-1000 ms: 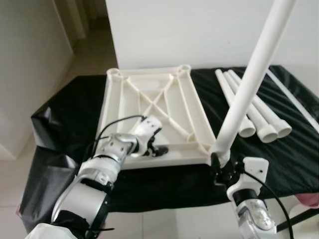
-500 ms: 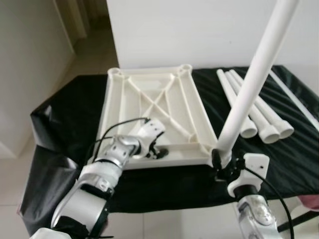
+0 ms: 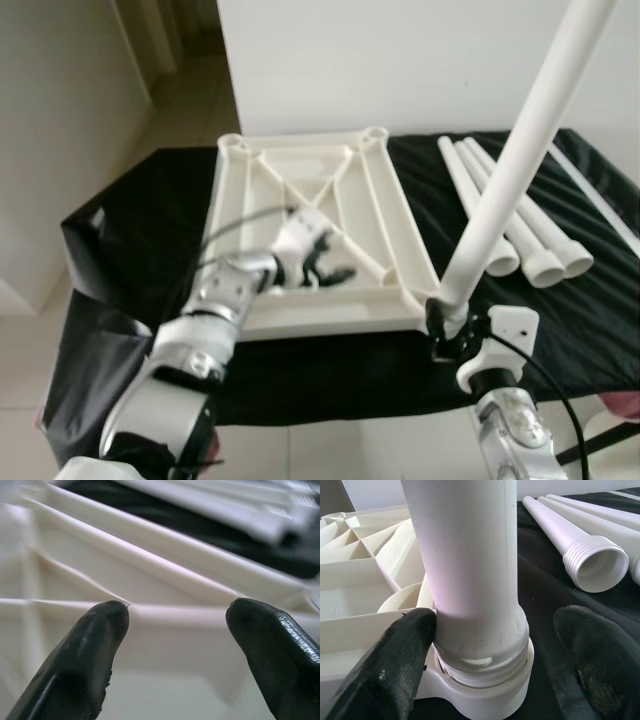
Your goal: Building children table
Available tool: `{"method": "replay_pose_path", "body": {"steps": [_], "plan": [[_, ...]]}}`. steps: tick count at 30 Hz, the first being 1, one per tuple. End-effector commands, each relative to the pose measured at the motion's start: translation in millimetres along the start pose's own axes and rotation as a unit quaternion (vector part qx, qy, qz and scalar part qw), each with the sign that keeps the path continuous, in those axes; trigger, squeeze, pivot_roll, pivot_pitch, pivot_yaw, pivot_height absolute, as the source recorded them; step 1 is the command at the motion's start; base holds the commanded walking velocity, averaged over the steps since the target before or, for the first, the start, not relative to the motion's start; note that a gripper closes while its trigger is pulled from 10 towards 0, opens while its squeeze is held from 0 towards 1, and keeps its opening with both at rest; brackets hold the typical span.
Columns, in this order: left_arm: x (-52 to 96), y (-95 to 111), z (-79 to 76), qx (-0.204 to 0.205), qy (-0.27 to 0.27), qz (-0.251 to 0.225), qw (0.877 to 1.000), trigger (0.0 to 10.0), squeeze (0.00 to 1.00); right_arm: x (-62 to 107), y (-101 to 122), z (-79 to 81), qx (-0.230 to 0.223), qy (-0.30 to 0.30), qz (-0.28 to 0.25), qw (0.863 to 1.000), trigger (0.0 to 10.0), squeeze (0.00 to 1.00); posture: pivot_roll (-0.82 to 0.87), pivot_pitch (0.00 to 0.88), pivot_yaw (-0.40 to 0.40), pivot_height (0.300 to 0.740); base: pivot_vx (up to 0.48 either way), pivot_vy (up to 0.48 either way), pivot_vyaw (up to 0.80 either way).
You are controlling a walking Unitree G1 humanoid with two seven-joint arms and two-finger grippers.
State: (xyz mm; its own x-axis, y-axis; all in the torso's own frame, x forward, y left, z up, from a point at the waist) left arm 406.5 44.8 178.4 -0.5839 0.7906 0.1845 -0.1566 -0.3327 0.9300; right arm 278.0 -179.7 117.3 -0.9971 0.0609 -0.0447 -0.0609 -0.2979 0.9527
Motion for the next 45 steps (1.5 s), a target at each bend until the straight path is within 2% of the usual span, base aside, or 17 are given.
{"method": "replay_pose_path", "body": {"steps": [1,3,7,9,11,12,13,16,19,21,27,28,31,36,39,42,45], "plan": [[8.1,-7.6,20.7,0.016,0.067,0.011,0.998,10.0,0.0,1.5,-5.9,-11.2,0.006,-0.026,0.009,1.0,10.0,0.0,-0.03,0.0,0.045,0.74,0.0,0.0,0.0],[16.9,-4.5,38.1,0.007,0.106,0.007,0.994,10.0,0.0,1.9,-7.7,-11.7,0.007,-0.027,0.011,1.0,10.0,0.0,-0.03,0.0,0.045,0.74,0.0,0.0,0.0],[20.6,-3.7,45.6,0.002,0.126,0.009,0.992,10.0,0.0,2.2,-8.4,-11.9,0.007,-0.027,0.012,1.0,10.0,0.0,-0.02,0.0,0.044,0.74,0.0,0.0,0.0],[37.6,-8.8,78.0,-0.028,0.226,0.047,0.973,10.0,0.0,2.9,-10.2,-11.2,0.006,-0.026,0.015,1.0,10.0,0.0,-0.02,0.0,0.043,0.74,0.0,0.0,0.0],[37.6,-8.8,78.0,-0.028,0.226,0.047,0.973,10.0,0.0,2.9,-10.2,-11.2,0.006,-0.026,0.015,1.0,10.0,0.0,-0.02,0.0,0.043,0.74,0.0,0.0,0.0],[44.3,-11.5,87.7,-0.039,0.258,0.061,0.963,10.0,0.0,3.0,-11.0,-10.8,0.006,-0.025,0.016,1.0,10.0,0.0,-0.02,0.0,0.042,0.74,0.0,0.0,0.0],[44.3,-11.5,87.7,-0.039,0.258,0.061,0.963,10.0,0.0,3.0,-11.0,-10.8,0.006,-0.025,0.016,1.0,10.0,0.0,-0.02,0.0,0.042,0.74,0.0,0.0,0.0],[52.2,-25.5,95.3,-0.061,0.296,0.101,0.948,10.0,0.0,3.0,-13.5,-10.2,0.005,-0.025,0.018,1.0,10.0,0.0,-0.02,0.0,0.046,0.74,0.0,0.0,0.0],[54.8,-30.8,96.6,-0.068,0.304,0.115,0.943,10.0,0.0,3.5,-13.9,-10.2,0.005,-0.025,0.018,1.0,10.0,0.0,-0.02,0.0,0.048,0.74,0.0,0.0,0.0],[58.0,-41.8,95.7,-0.109,0.304,0.154,0.934,10.0,0.0,4.4,-14.3,-10.0,0.003,-0.026,0.017,1.0,10.0,0.0,-0.02,0.0,0.049,0.74,0.0,0.0,0.0],[57.7,-53.4,90.0,-0.141,0.288,0.185,0.929,10.0,0.0,5.3,-14.9,-9.9,0.003,-0.026,0.018,0.999,10.0,0.0,-0.02,0.0,0.05,0.74,0.0,0.0,0.0],[55.1,-67.0,79.9,-0.175,0.258,0.215,0.926,10.0,0.0,6.1,-15.7,-11.0,0.004,-0.027,0.02,0.999,10.0,0.0,-0.03,0.0,0.049,0.74,0.0,0.0,0.0],[54.1,-80.7,69.3,-0.217,0.223,0.246,0.918,10.0,0.0,7.3,-16.1,-12.2,0.006,-0.027,0.022,0.999,10.0,0.0,-0.03,0.0,0.048,0.74,0.0,0.0,0.0],[57.4,-94.8,63.1,-0.221,0.206,0.272,0.914,10.0,0.0,6.8,-16.3,-13.3,0.008,-0.028,0.022,0.999,10.0,0.0,-0.03,0.0,0.045,0.74,0.0,0.0,0.0],[66.6,-119.8,51.0,-0.244,0.167,0.316,0.902,10.0,0.0,6.1,-16.0,-14.9,0.011,-0.03,0.022,0.999,10.0,0.0,-0.03,0.0,0.041,0.74,0.0,0.0,0.0],[68.6,-125.3,46.8,-0.257,0.149,0.323,0.899,10.0,0.0,5.2,-15.5,-15.4,0.013,-0.03,0.022,0.999,10.0,0.0,-0.02,0.0,0.038,0.74,0.0,0.0,0.0],[67.5,-127.0,41.2,-0.254,0.128,0.315,0.905,10.0,0.0,3.2,-14.1,-17.1,0.015,-0.032,0.02,0.999,10.0,0.0,-0.02,0.0,0.035,0.74,0.0,0.0,0.0]]}}
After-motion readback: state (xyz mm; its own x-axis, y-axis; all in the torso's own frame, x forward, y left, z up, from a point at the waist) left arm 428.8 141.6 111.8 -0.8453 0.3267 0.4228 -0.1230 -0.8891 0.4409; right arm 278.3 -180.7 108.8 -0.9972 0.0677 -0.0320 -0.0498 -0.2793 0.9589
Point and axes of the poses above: a point about 5 cm out from each wrist's last joint towards the gripper, its own x axis pointing back from the gripper into the wrist, its own y axis along the axis of the wrist's last joint, z = x × y, the point moved 5 cm from there along -x, pointing out of the wrist towards the gripper, and after that the axes turned 14 degrees about -x, right-handed, at the moved point
